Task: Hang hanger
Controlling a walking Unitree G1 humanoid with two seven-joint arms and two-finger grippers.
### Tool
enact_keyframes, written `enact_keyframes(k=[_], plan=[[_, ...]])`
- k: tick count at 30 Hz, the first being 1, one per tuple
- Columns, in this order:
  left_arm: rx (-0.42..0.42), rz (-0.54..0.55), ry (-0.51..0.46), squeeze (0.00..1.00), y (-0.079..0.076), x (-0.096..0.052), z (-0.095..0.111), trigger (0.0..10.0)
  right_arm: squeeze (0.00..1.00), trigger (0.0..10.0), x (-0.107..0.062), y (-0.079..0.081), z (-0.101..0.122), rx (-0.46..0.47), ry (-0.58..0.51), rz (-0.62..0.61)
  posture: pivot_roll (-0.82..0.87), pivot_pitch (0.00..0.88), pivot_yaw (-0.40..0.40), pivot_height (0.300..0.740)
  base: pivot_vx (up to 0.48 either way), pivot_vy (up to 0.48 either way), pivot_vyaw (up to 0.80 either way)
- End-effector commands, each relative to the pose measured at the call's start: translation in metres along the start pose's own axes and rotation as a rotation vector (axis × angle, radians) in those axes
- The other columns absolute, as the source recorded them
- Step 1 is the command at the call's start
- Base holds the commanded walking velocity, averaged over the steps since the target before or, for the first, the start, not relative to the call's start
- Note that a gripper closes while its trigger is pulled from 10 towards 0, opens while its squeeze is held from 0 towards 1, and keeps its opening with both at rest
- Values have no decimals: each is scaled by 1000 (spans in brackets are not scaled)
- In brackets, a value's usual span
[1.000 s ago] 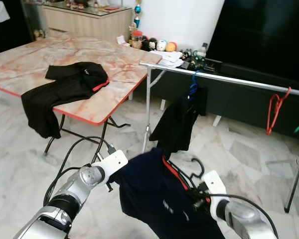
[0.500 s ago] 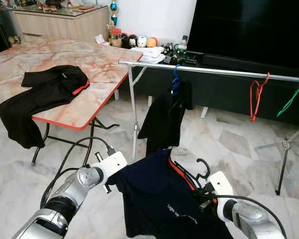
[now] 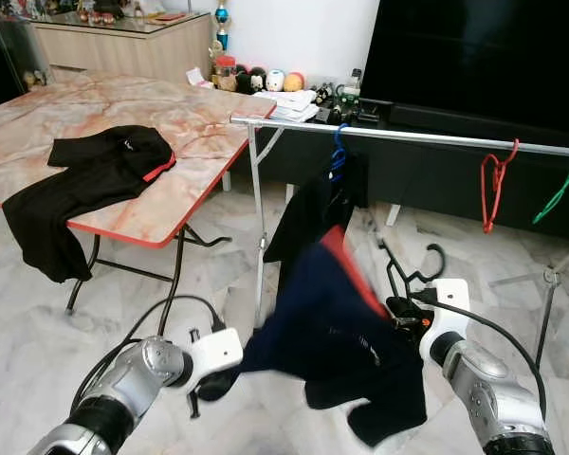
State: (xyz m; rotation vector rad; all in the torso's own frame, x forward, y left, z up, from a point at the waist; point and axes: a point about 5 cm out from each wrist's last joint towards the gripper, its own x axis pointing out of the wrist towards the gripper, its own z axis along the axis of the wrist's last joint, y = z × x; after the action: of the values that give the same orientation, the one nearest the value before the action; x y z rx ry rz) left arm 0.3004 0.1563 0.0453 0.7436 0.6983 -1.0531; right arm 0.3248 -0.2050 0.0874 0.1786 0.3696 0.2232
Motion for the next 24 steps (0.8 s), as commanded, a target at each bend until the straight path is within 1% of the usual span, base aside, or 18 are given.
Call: enact_keyframes(k=[1, 2, 3, 4, 5, 8, 9, 10, 11, 12, 14, 15, 16, 17, 19, 20, 21, 24], plan=[[11, -32, -11, 0, 0, -4, 6, 10000, 0, 10000, 1, 2, 5, 4, -21, 4, 71, 0, -15, 740, 0, 0, 0], [14, -54, -24, 0, -1, -6, 11, 10000, 0, 10000, 1, 6, -5, -116, 65, 41, 70, 0, -14, 740, 0, 0, 0], [14, -54, -24, 0, -1, -6, 11, 10000, 0, 10000, 1, 6, -5, -116, 65, 41, 70, 0, -14, 740, 0, 0, 0], [20, -73, -40, 0, -2, -10, 17, 10000, 0, 10000, 0, 8, -19, -272, 170, 83, 70, 8, -16, 740, 0, 0, 0], [27, -72, -43, 0, -2, -11, 19, 10000, 0, 10000, -1, 8, -23, -302, 189, 91, 71, 10, -16, 740, 0, 0, 0], [90, 33, -54, 0, 9, -15, 26, 10000, 0, 10000, -1, 9, -23, -257, 176, 99, 73, 15, -15, 740, 0, 0, 0], [92, 152, -80, 0, 22, -17, 31, 10000, 0, 10000, 2, 9, -15, -277, 104, 80, 73, 16, -16, 740, 0, 0, 0], [89, 180, -90, 0, 25, -18, 33, 10000, 0, 10000, 2, 10, -13, -284, 80, 72, 73, 16, -16, 740, 0, 0, 0], [72, 231, -134, 0, 31, -21, 39, 10000, 0, 10000, 5, 10, -3, -241, 4, 42, 71, 20, -17, 740, 0, 0, 0], [49, 244, -154, 0, 33, -23, 42, 10000, 0, 10000, 6, 11, 4, -216, -53, 23, 71, 21, -18, 740, 0, 0, 0], [28, 232, -207, 0, 33, -26, 49, 10000, 0, 10000, 7, 16, 21, -92, -200, 32, 72, 23, -16, 740, 0, 0, 0], [12, 212, -262, 0, 31, -29, 57, 10000, 0, 10000, 8, 22, 33, 31, -328, 46, 72, 22, -17, 740, 0, 0, 0], [5, 206, -277, 0, 30, -30, 60, 10000, 0, 10000, 8, 23, 35, 69, -355, 51, 73, 22, -18, 740, 0, 0, 0], [-10, 183, -316, 0, 28, -32, 65, 10000, 0, 10000, 10, 29, 37, 158, -402, 76, 81, 20, -20, 740, 0, 0, 0], [-13, 174, -340, 0, 27, -32, 68, 10000, 0, 10000, 12, 36, 37, 207, -432, 115, 86, 18, -20, 740, 0, 0, 0], [-27, 168, -370, 0, 27, -34, 71, 10000, 0, 10000, 13, 44, 37, 219, -461, 156, 92, 16, -20, 740, 0, 0, 0], [-58, 136, -427, 0, 25, -39, 76, 10000, 0, 10000, 14, 54, 37, 235, -499, 199, 98, 14, -20, 740, 0, 0, 0], [-81, 106, -467, 0, 23, -42, 79, 10000, 0, 10000, 15, 59, 38, 269, -540, 228, 106, 11, -16, 740, 0, 0, 0]])
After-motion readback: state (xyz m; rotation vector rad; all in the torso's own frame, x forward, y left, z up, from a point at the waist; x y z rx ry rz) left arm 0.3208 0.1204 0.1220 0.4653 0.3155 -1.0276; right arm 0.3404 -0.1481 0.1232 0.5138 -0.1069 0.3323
